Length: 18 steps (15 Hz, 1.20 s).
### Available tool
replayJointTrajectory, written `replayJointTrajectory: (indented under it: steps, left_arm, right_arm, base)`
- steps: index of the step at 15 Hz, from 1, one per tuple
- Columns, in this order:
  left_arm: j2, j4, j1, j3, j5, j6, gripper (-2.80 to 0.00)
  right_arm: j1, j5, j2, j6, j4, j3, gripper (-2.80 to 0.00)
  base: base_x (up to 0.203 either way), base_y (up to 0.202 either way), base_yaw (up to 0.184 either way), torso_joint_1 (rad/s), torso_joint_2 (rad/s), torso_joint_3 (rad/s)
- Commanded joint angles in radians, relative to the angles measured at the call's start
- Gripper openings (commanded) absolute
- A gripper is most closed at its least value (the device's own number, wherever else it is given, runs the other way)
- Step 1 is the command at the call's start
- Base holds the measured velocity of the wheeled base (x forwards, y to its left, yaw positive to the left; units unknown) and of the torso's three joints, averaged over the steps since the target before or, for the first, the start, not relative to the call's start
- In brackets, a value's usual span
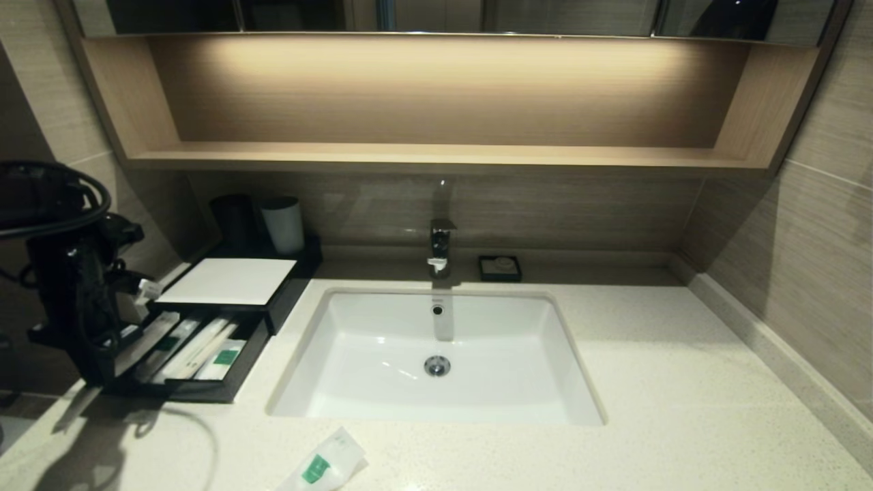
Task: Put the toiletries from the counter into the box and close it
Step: Place the bathroom toiletry into the drawer
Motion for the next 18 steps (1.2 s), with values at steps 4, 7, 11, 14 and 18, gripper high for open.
replayJointTrajectory:
  steps: [4,7,11,14,18]
  left_arm:
    - [0.009,-0.009,-0.02,0.0,0.003,-0.003,-2.8]
    - [0.013,-0.022,-0.02,-0.001,0.015,-0.006,-2.8]
    - [0.015,-0.031,-0.019,-0.001,0.029,-0.006,-2.8]
    - [0.018,-0.035,-0.019,-0.001,0.031,-0.006,-2.8]
    - [0.018,-0.055,-0.019,-0.001,0.032,-0.009,-2.8]
  right_arm:
    - [0.0,0.0,0.001,0.0,0.0,0.002,-2.8]
    - [0.0,0.0,0.001,0.0,0.0,0.002,-2.8]
    - [0.0,0.0,0.001,0.0,0.0,0.002,-2.8]
    - [0.0,0.0,0.001,0.0,0.0,0.002,-2.8]
    - [0.0,0.0,0.001,0.0,0.0,0.002,-2.8]
  base:
    - [0.0,0.0,0.0,0.0,0.0,0.0]
    - [0.0,0.0,0.0,0.0,0.0,0.0]
    - [0.0,0.0,0.0,0.0,0.0,0.0]
    - [0.0,0.0,0.0,0.0,0.0,0.0]
    - [0.0,0.0,0.0,0.0,0.0,0.0]
